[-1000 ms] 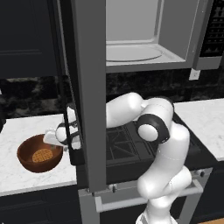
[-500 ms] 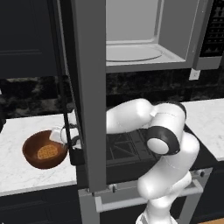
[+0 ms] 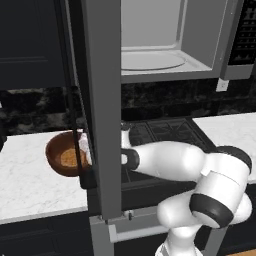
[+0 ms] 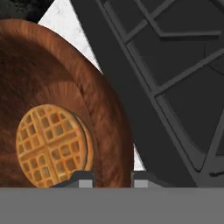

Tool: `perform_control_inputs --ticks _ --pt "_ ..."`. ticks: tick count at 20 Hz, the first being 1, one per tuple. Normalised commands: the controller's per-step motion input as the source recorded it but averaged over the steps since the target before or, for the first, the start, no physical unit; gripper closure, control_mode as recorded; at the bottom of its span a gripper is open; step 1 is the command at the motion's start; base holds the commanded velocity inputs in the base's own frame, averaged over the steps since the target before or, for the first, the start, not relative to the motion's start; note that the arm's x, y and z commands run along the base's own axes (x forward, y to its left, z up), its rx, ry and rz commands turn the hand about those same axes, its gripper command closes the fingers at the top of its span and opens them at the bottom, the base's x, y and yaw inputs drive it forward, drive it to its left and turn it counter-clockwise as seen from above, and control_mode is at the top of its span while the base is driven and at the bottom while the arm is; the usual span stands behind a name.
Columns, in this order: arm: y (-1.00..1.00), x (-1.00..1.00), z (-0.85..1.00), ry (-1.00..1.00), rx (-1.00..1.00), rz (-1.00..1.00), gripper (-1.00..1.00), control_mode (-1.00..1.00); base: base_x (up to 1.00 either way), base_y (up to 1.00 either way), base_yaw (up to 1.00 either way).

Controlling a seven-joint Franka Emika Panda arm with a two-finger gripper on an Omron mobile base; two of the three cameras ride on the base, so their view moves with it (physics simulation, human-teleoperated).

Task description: Open the microwave, place the bowl with waffle inside the microwave, then close the microwave door and turn it on.

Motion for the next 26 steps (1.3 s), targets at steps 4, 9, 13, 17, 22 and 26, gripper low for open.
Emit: perform_control_inputs --ticks 4,9,13,17,22,26 --pt "-0.53 -0.03 0.98 0.01 -0.05 -0.34 1.0 -1.0 0.0 0.0 0.0" --pt "-0.5 -0.2 0.67 0.06 0.0 -0.28 1.0 -1.0 0.0 0.0 0.0" --pt "-0.73 -0.16 0.21 0.09 0.0 -0.19 1.0 -1.0 0.0 0.0 0.0" --pt "-0.9 -0.17 0.14 0.02 0.01 -0.15 1.0 -1.0 0.0 0.0 0.0" --pt "-0.67 -0.72 0.29 -0.08 0.0 -0.14 1.0 -1.0 0.0 0.0 0.0" --pt "-0.48 -0.68 0.5 -0.07 0.0 -0.12 1.0 -1.0 0.0 0.0 0.0"
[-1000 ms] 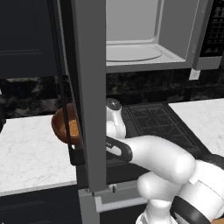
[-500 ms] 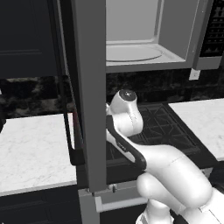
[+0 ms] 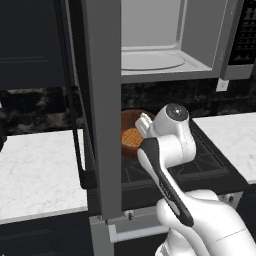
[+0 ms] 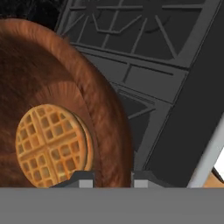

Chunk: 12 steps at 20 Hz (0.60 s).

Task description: Open the microwave, place the bowl with waffle inside the microwave, then close the microwave door and turn it on.

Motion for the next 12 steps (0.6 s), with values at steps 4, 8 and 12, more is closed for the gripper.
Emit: perform_control_inputs --ticks 4,8,12 --pt "-0.49 -0.45 0.75 -0.12 0.04 -0.12 1.0 -1.0 0.0 0.0 0.0" --pt "-0.38 -0.34 0.96 -0.18 0.03 -0.12 1.0 -1.0 0.0 0.0 0.0" --pt "-0.15 -0.25 0.94 -0.05 0.0 -0.04 1.0 -1.0 0.0 0.0 0.0"
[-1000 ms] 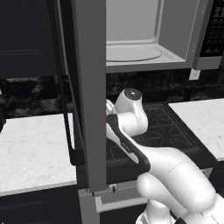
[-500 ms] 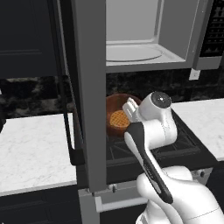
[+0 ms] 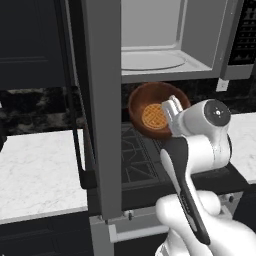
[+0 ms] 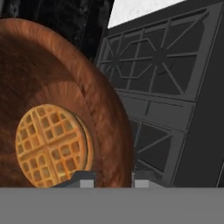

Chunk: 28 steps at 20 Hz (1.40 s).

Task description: Open the microwave, place the bowl with waffle inside the microwave, then close the microwave door and turn it on.

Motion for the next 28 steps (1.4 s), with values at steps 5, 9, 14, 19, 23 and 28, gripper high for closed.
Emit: perform_control_inputs --ticks 5,9,14,19,23,28 --pt "-0.19 -0.19 0.76 -0.05 0.04 -0.01 1.0 -1.0 0.0 0.0 0.0" --pt "-0.15 -0.08 0.54 -0.15 0.1 -0.01 1.0 -1.0 0.0 0.0 0.0" --pt "-0.01 0.31 0.48 -0.02 0.05 -0.06 1.0 -1.0 0.0 0.0 0.0" --pt "-0.04 0.64 0.36 -0.01 0.1 -0.11 1.0 -1.0 0.0 0.0 0.0" --pt "-0.02 0.79 0.23 0.0 0.15 -0.09 1.0 -1.0 0.0 0.0 0.0" --pt "-0.07 0.77 0.19 0.01 0.18 -0.05 1.0 -1.0 0.0 0.0 0.0"
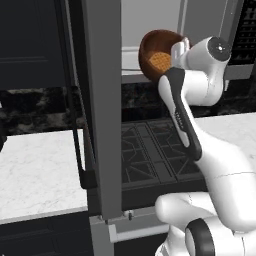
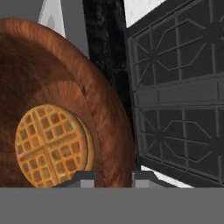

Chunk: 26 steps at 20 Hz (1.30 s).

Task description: Open the microwave, place the bowl with waffle inside the microwave, then close the microwave door and turn it on.

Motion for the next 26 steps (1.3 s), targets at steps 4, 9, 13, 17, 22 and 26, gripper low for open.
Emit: perform_control_inputs --ticks 4,9,13,17,22,26 --pt "-0.01 0.62 0.22 0.0 0.09 -0.03 1.0 -1.0 0.0 0.0 0.0" --pt "0.0 0.52 0.44 0.0 -0.02 -0.01 1.0 -1.0 0.0 0.0 0.0" --pt "0.0 0.6 0.24 0.0 -0.06 0.0 1.0 -1.0 0.0 0.0 0.0" --pt "-0.09 0.66 -0.07 0.0 0.0 0.0 1.0 -1.0 0.0 0.0 0.0" --pt "0.0 0.58 -0.11 -0.04 -0.01 0.0 1.0 -1.0 0.0 0.0 0.0" --pt "0.02 0.6 -0.01 -0.06 -0.06 0.0 1.0 -1.0 0.0 0.0 0.0"
